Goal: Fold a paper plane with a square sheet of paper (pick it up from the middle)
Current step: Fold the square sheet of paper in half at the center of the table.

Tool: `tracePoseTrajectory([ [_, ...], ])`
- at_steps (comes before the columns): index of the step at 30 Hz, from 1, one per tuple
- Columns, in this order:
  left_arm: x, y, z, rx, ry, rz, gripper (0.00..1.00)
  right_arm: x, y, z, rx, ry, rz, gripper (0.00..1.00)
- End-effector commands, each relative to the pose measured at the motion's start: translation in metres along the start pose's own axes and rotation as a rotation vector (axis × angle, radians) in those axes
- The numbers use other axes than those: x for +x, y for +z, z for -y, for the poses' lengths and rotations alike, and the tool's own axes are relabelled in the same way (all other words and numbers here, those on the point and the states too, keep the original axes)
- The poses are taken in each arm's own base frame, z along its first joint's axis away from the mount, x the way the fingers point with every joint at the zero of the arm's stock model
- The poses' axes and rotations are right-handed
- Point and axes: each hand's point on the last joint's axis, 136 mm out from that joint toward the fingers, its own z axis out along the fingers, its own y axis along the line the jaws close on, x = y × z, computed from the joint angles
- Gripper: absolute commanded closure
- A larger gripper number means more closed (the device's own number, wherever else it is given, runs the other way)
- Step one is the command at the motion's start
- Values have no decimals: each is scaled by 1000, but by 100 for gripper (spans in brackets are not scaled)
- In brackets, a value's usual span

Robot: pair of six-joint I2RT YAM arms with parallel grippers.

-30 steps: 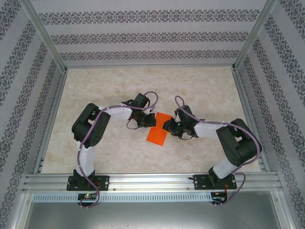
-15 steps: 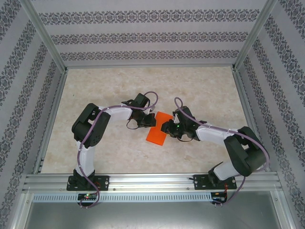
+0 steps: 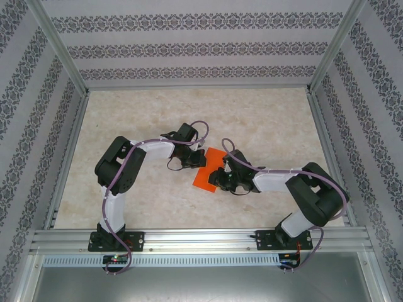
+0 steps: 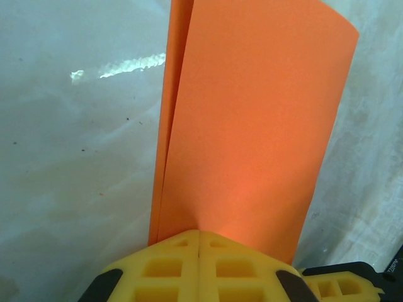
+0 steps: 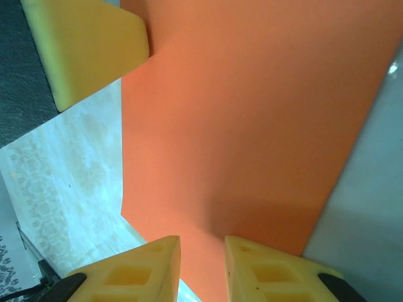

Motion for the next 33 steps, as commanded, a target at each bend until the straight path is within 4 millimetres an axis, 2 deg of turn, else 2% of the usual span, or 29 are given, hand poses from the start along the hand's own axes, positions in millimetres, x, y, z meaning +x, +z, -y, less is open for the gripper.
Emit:
tracePoseTrajectory([
  [1, 35, 12, -32, -110, -50, -116, 100, -2, -14, -16, -26, -32, 41, 74],
  [4, 34, 12, -32, -110, -51, -114, 100, -1, -23, -24, -39, -67, 52, 74],
  [7, 34, 12, -31, -106, -53, -114, 100, 8, -21, -28, -71, -76, 21, 73],
  [12, 33, 12, -30, -104, -49, -113, 100, 21, -7, -18, -32, -66, -24, 73],
  [16, 33, 12, -29, -99, -51, -114, 100, 29, 5, 0, 29, -42, -65, 73],
  [20, 33, 12, -29, -100, -51, -113, 100, 30, 7, 14, 82, -52, -82, 74],
  [23, 35, 12, -30, -103, -54, -120, 100, 19, -5, -2, 51, -87, -54, 73],
  [27, 35, 8, -28, -103, -63, -105, 100, -12, -43, -18, 51, -128, 77, 71],
  [29, 34, 6, -25, -97, -74, -91, 100, -34, -63, -7, 94, -87, 170, 65],
  [31, 33, 3, -20, -90, -86, -74, 100, -55, -83, 26, 202, 23, 264, 57],
  [33, 34, 1, -13, -82, -91, -58, 100, -67, -93, 50, 246, 115, 287, 54],
])
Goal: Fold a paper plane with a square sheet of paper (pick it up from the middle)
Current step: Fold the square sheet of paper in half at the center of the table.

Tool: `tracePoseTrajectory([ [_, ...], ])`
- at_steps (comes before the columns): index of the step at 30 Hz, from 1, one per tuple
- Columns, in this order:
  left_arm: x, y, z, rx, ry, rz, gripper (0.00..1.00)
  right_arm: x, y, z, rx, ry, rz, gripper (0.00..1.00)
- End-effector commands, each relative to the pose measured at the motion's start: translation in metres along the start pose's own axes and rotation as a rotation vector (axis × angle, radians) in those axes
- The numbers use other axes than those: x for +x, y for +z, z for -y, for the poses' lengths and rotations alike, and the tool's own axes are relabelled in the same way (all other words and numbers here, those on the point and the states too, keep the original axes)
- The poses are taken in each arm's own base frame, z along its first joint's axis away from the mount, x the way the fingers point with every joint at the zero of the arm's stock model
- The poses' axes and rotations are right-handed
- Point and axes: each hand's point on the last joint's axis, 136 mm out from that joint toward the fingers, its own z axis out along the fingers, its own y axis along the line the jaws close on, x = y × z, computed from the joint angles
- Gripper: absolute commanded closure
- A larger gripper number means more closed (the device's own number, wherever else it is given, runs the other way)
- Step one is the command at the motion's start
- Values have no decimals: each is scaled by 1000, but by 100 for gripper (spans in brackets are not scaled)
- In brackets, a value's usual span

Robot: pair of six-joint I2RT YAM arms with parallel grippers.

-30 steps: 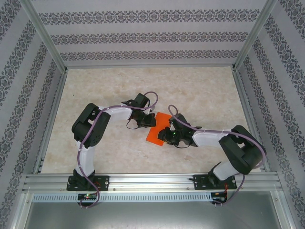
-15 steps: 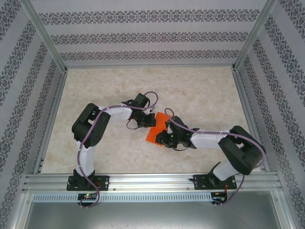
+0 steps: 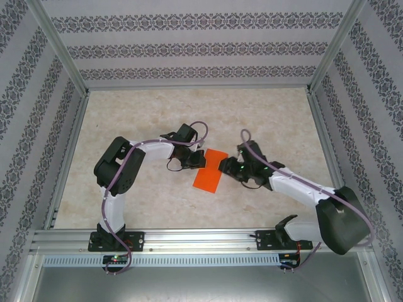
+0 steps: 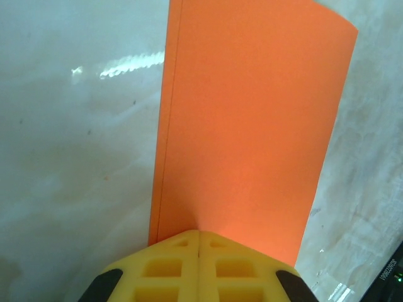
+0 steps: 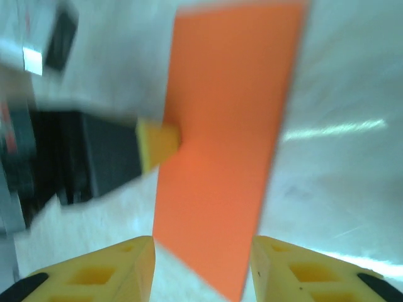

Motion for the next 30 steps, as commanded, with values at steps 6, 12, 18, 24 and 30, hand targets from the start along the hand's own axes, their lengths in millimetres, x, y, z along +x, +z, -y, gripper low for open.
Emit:
tracePoseTrajectory([
  [6, 34, -5, -2, -81, -110, 21, 100, -35, 3, 20, 22, 88, 56, 48],
  [12, 35, -19, 8, -21, -202, 147, 99, -31, 36, 0, 74, 7, -36, 49],
  [18, 30, -35, 7, -45, -181, 222, 94, -21, 62, -14, 75, -24, -88, 51],
  [24, 24, -48, 0, -96, -162, 275, 88, -20, 61, -5, 129, -16, -61, 50],
  [30, 19, -49, -10, -85, -172, 269, 83, -14, 69, -2, 144, -5, -88, 51],
])
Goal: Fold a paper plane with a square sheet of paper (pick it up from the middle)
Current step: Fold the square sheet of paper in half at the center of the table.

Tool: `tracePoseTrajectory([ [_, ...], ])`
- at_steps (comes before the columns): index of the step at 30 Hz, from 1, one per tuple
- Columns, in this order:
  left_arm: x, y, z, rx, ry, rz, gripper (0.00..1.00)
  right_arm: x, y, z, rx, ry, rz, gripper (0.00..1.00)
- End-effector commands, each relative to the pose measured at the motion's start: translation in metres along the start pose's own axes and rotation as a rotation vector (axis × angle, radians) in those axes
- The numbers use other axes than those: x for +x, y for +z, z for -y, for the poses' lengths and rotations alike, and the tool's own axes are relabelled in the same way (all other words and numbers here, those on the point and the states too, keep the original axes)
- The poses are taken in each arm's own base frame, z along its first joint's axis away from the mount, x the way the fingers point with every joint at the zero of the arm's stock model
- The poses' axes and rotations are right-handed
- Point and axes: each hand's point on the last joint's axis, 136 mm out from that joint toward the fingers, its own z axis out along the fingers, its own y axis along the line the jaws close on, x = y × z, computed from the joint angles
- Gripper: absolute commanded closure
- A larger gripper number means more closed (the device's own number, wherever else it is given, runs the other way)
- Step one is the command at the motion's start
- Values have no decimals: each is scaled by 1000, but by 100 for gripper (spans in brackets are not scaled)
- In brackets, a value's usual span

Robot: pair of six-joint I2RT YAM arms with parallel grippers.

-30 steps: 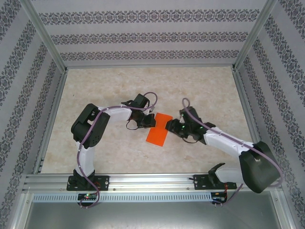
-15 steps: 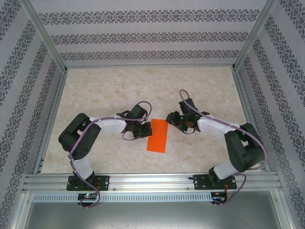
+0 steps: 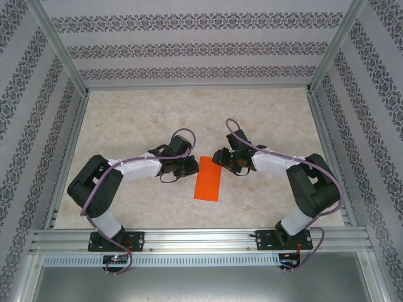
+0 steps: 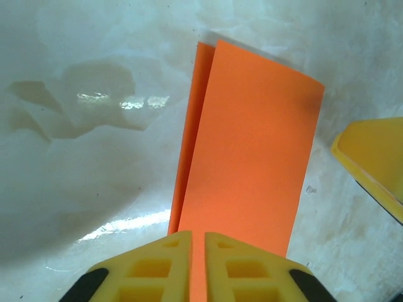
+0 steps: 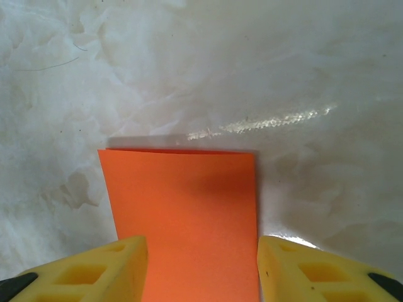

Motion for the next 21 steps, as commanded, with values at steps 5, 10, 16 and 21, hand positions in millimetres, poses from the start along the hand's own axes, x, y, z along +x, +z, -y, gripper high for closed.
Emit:
tracePoseTrajectory([
  [5, -21, -3, -1, 46, 8, 14, 73, 0, 11, -7, 11, -6, -3, 51],
  [10, -29, 2, 6, 113, 14, -21, 68, 3, 17, -10, -5, -8, -20, 52],
  [16, -31, 10, 11, 149, 36, -72, 67, 3, 19, -17, -45, -12, -25, 52],
  [21, -35, 14, 5, 141, 30, -84, 66, 3, 21, -20, -61, -14, -32, 53],
])
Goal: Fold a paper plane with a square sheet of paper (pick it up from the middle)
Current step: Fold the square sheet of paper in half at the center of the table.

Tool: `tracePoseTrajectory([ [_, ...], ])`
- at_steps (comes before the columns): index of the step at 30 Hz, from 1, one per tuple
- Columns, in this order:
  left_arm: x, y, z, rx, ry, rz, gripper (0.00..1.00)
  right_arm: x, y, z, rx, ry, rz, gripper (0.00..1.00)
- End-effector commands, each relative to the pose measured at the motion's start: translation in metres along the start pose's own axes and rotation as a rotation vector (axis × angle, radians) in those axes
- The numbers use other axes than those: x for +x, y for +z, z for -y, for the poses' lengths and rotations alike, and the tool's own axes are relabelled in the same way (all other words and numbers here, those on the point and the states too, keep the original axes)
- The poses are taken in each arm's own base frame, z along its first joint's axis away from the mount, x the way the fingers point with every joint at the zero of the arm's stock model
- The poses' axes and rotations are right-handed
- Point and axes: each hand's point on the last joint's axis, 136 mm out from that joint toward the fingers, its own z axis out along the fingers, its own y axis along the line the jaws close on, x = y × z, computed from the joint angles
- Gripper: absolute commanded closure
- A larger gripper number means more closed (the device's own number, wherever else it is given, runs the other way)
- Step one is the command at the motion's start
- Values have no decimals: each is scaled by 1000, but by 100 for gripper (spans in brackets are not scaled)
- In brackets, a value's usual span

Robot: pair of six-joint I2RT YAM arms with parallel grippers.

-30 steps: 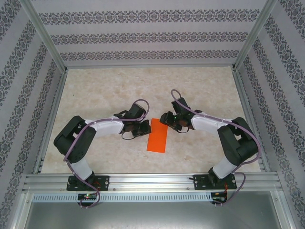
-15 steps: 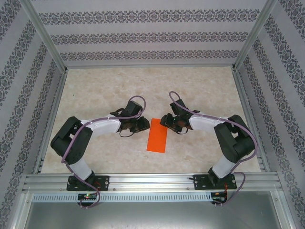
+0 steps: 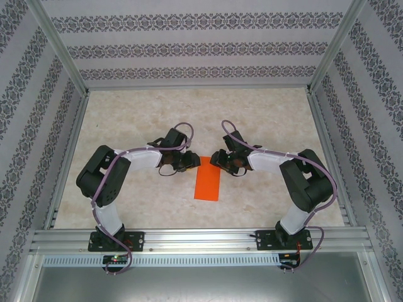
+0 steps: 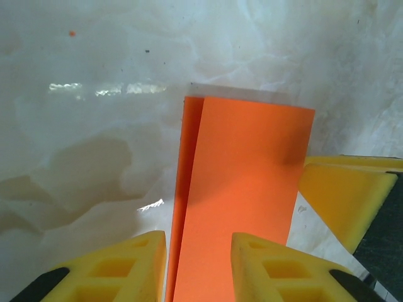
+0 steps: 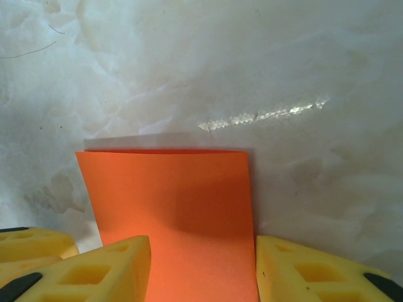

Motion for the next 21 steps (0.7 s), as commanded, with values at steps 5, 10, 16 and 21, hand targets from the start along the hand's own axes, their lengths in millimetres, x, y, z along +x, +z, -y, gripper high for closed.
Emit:
tracePoseTrajectory([
  [5, -13, 0, 9, 63, 42, -4, 65, -3, 5, -15, -51, -12, -2, 53],
  [10, -13, 4, 16, 93, 58, -33, 64, -4, 4, -15, -53, -13, 7, 53],
  [16, -15, 7, 16, 80, 68, -50, 64, -5, 2, -14, -57, -10, 21, 53],
  [21, -15, 10, 8, 43, 60, -59, 64, -4, 2, -16, -63, -10, 17, 53],
])
